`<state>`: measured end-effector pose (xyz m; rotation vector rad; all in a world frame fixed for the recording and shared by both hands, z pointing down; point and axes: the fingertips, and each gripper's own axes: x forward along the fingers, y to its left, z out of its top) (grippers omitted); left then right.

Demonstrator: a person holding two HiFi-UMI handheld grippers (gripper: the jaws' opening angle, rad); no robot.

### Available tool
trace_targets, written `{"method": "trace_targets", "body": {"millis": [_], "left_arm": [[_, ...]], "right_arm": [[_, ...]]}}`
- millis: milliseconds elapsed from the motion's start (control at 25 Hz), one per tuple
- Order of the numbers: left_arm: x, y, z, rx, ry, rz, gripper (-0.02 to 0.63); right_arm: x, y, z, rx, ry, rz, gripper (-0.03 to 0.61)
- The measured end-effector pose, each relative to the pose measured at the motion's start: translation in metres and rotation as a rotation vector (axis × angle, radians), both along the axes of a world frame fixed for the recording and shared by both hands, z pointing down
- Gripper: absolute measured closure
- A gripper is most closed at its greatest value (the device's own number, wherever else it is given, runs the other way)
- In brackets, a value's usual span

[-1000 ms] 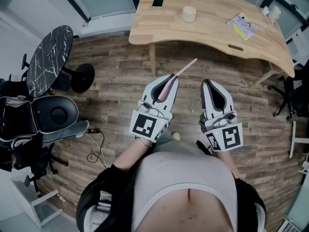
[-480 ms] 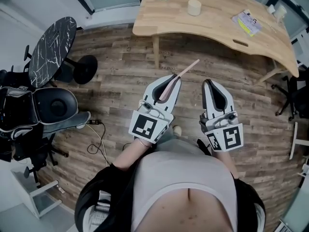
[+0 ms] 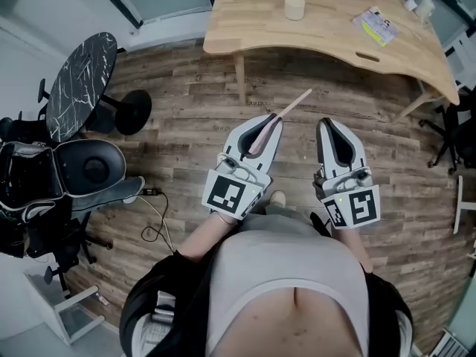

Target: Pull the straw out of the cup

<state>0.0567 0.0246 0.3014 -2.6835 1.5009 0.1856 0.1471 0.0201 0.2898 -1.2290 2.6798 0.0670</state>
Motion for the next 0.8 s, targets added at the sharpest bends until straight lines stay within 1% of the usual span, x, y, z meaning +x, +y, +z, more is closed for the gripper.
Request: {"method": "trace_targets", "body": {"millis": [160, 320, 480, 640, 800], "left_arm": [[-0.022, 0.018, -0.002, 0.004, 0.019, -0.003, 0.578], [-0.054, 0.049, -0.004, 0.011, 0.024, 0.005, 0.578], [-0.088, 0.08, -0.015, 0.046, 0.027, 0.003, 0.578], [-0.11, 0.107, -0.024, 0.069, 0.031, 0.011, 0.578], [-0.122, 0.131, -0.029, 0.093, 0.029, 0.037, 0.578]], "right_arm": [[-0.022, 0.02, 0.0, -0.001, 0.006, -0.001, 0.548], [-0.059, 0.048, -0.002, 0.001, 0.021, -0.015, 0.548], [-0.093, 0.089, -0.013, 0.042, 0.049, -0.031, 0.548], [-0.11, 0.116, -0.021, 0.067, 0.043, -0.01, 0.547], [-0.123, 0.141, -0.025, 0.081, 0.048, 0.027, 0.548]]}}
